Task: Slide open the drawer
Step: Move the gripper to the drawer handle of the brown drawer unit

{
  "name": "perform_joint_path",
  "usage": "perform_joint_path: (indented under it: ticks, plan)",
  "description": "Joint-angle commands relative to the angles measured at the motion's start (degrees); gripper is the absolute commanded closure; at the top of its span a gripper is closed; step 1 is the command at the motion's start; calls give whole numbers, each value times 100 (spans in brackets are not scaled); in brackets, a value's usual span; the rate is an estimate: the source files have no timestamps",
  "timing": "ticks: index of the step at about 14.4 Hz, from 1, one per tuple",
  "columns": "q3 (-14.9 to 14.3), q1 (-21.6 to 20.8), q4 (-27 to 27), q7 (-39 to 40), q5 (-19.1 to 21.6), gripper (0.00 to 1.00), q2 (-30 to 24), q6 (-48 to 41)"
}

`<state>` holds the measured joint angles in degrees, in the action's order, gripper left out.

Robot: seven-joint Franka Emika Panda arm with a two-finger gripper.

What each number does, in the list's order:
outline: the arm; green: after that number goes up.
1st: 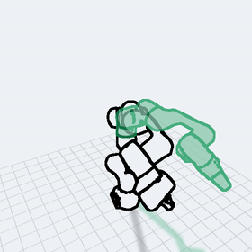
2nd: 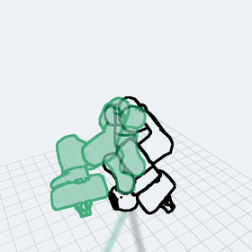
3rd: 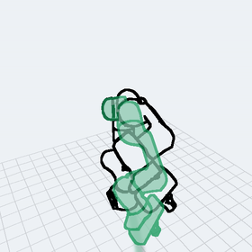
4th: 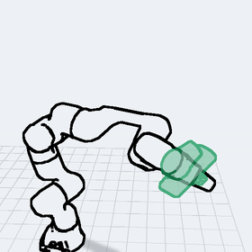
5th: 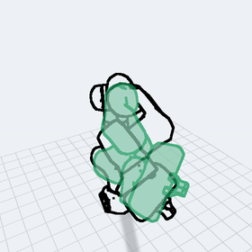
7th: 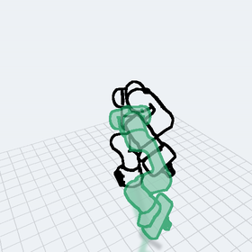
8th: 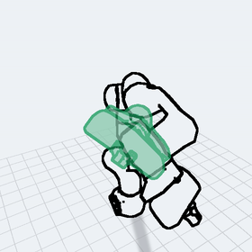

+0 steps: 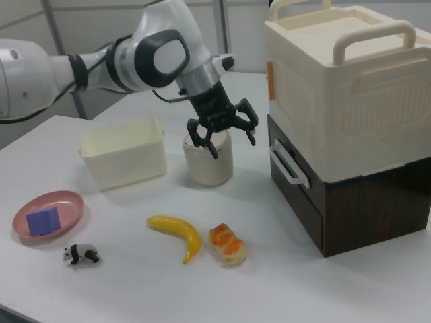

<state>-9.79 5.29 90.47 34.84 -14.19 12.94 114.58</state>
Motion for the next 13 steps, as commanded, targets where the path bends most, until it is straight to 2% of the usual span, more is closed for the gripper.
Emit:
perform_joint_path:
  ticks: [1, 8, 13]
  plan:
    - [-23, 86, 15, 84, -303, 0, 278, 406]
    - [-31, 305, -38, 75, -488, 0, 824, 1065]
    - [-23, 341, -38, -337, -752, 0, 859, 1365]
